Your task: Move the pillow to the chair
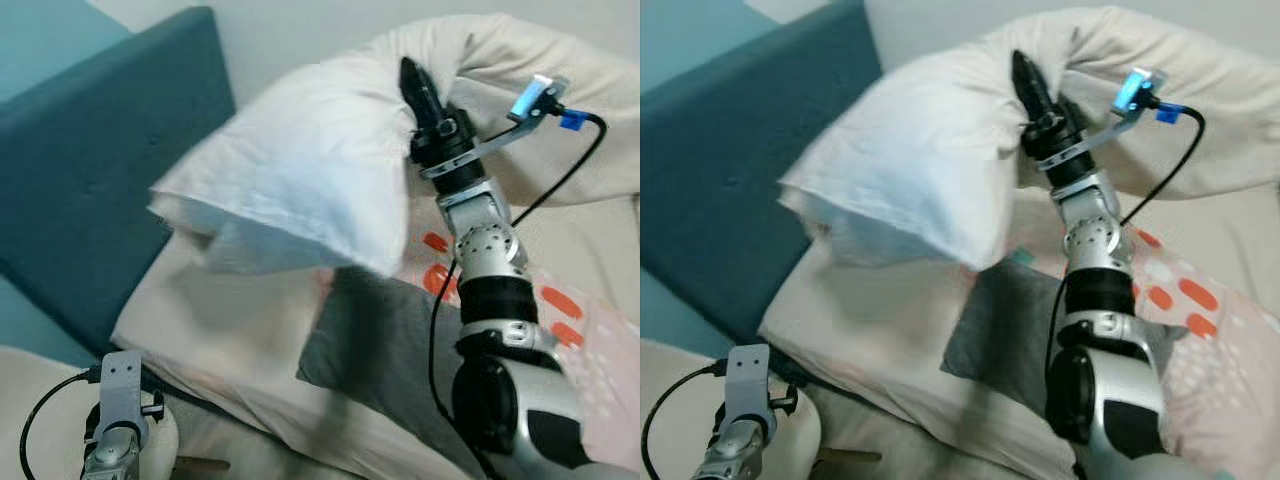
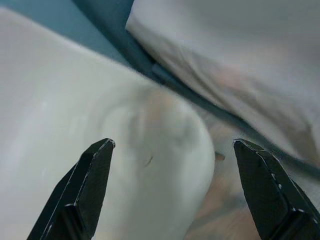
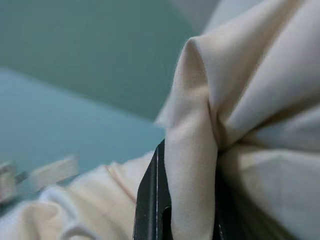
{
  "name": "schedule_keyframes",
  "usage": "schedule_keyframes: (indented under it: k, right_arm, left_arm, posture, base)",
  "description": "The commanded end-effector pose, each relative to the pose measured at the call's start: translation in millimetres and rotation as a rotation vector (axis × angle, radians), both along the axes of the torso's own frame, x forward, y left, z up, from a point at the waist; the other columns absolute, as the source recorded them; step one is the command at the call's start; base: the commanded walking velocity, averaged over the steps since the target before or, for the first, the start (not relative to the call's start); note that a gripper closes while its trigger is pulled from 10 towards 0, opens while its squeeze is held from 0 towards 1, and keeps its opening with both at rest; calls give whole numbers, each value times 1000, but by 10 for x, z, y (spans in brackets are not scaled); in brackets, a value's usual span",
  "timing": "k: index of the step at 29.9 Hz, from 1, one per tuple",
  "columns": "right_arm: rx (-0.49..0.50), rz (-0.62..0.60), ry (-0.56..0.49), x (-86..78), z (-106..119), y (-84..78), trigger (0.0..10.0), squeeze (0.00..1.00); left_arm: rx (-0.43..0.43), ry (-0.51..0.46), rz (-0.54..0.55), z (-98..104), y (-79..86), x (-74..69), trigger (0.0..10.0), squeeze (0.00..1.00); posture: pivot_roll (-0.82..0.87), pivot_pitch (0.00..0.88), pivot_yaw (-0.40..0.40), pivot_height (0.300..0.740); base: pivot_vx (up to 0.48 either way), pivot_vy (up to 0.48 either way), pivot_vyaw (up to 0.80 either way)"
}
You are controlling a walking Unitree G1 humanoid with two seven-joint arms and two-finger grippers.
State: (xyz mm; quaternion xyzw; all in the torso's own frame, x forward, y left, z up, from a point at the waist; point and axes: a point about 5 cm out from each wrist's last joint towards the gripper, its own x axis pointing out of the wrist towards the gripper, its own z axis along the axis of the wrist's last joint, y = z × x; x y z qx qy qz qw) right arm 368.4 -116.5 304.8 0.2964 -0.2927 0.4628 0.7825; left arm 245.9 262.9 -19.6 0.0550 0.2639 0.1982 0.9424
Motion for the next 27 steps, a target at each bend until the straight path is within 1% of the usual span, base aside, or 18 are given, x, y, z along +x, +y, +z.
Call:
schedule_keyframes:
  k: [1,6,7,8,9,11,13,14,15,16,18,19,20,23,24,25,26,27]
  right_arm:
    - [-27,81,-90,-108,112,172,0,0]
    - [-33,105,-80,-135,71,225,0,0]
    - [-34,115,-74,-143,52,249,0,0]
    - [-34,115,-74,-143,52,249,0,0]
    - [-34,122,-70,-155,40,265,0,0]
    - [-38,139,-59,-190,1,307,0,0]
    - [-38,139,-59,-190,1,307,0,0]
    - [-40,147,-55,-203,-14,330,0,0]
    - [-40,147,-55,-203,-14,330,0,0]
    - [-47,160,-45,-238,-55,382,0,0]
    - [-47,160,-45,-238,-55,382,0,0]
    - [-48,167,-42,-252,-69,402,0,0]
    - [-48,167,-42,-252,-69,402,0,0]
    - [-53,179,-31,-286,-106,445,0,0]
    - [-53,179,-31,-286,-106,445,0,0]
    - [-52,182,-20,-293,-124,466,0,0]
    - [-52,182,-20,-293,-124,466,0,0]
    - [-55,182,-10,-303,-145,487,0,0]
  left_arm:
    - [0,70,-16,-122,-23,-137,10000,0]
    - [-4,95,-24,-178,-51,-199,10000,0]
    - [-5,114,-31,-212,-66,-239,10000,0]
    - [-5,114,-31,-212,-66,-239,10000,0]
    - [-6,128,-36,-235,-77,-267,10000,0]
    - [-1,186,-60,-323,-114,-377,10000,0]
    - [-1,186,-60,-323,-114,-377,10000,0]
    - [3,219,-72,-369,-130,-439,10000,0]
    - [3,219,-72,-369,-130,-439,10000,0]
    - [1,289,-84,-467,-160,-587,10000,0]
    - [1,289,-84,-467,-160,-587,10000,0]
    - [1,322,-88,-511,-174,-659,10000,0]
    - [1,322,-88,-511,-174,-659,10000,0]
    - [-2,424,-107,-635,-218,-882,10000,0]
    - [-2,424,-107,-635,-218,-882,10000,0]
    - [-2,473,-117,-689,-232,-996,10000,0]
    - [-2,473,-117,-689,-232,-996,10000,0]
    - [2,505,-135,-721,-247,-1067,10000,0]
  posture:
    - [-31,11,32,740]
    - [-30,5,33,740]
    - [-30,0,35,740]
    - [-30,0,35,740]
    - [-30,0,35,740]
    - [-29,0,40,740]
    - [-29,0,40,740]
    - [-30,0,43,740]
    - [-30,0,43,740]
    - [-29,0,46,740]
    - [-29,0,46,740]
    - [-30,0,46,740]
    - [-30,0,46,740]
    - [-29,0,49,740]
    - [-29,0,49,740]
    - [-30,0,49,740]
    - [-30,0,49,740]
    - [-31,0,50,740]
  base:
    - [0,0,794]
    - [0,0,794]
    - [0,0,794]
    - [0,0,794]
    - [0,0,794]
    - [0,0,794]
    - [0,0,794]
    - [0,0,794]
    - [0,0,794]
    - [0,0,794]
    - [0,0,794]
    - [0,0,794]
    - [0,0,794]
    - [0,0,794]
    - [0,0,794]
    - [0,0,794]
    - [0,0,794]
    - [0,0,794]
